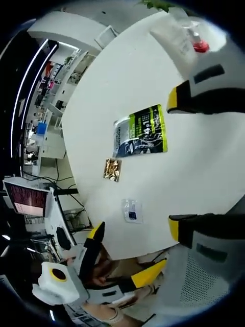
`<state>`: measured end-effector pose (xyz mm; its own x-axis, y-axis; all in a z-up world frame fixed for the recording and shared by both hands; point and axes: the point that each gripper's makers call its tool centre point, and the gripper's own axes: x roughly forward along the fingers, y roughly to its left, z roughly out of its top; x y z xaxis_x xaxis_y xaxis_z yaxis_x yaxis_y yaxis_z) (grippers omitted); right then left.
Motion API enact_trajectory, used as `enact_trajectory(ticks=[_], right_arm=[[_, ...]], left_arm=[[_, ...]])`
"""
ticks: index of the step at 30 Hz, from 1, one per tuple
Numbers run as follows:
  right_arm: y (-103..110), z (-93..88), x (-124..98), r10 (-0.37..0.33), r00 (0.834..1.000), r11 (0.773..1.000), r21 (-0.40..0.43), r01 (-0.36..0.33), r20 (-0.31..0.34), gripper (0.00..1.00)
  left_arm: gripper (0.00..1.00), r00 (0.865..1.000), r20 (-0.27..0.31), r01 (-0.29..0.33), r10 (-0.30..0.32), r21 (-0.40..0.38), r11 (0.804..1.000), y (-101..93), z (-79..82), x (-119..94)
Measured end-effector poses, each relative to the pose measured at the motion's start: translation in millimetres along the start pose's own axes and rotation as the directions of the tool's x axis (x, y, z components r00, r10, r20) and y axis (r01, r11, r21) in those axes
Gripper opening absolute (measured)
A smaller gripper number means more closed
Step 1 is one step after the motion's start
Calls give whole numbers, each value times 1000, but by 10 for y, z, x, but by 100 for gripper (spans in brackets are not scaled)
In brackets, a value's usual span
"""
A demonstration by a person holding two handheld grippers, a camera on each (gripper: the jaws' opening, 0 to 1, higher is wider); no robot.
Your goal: Arrange the skincare products in the storage area until every visible bottle or jar stands upright without overlapping.
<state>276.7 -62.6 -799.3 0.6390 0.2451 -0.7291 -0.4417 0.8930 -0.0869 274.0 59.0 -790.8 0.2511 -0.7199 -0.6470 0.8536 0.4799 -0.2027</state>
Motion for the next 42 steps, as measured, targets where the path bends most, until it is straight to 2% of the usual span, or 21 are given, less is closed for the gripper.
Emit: enact_trajectory(ticks=[9, 19, 31, 42], right_arm=[[-106, 18, 168, -9, 1000, 1000, 13, 9, -26, 75], [-334, 1, 329, -66, 997, 997, 23, 67, -49, 70], [-521, -54, 514, -100, 992, 993, 55, 104, -80, 70], [-569, -113, 673, -87, 989, 992, 77, 96, -118, 78]], left_arm=[[87, 1000, -15, 19, -19, -15, 1000, 68, -45, 95], [85, 999, -25, 33, -34, -41, 999, 117, -66, 146], [85, 998, -42, 45, -47, -51, 998, 136, -87, 218], [85, 996, -62, 55, -58, -57, 997, 160, -90, 274]])
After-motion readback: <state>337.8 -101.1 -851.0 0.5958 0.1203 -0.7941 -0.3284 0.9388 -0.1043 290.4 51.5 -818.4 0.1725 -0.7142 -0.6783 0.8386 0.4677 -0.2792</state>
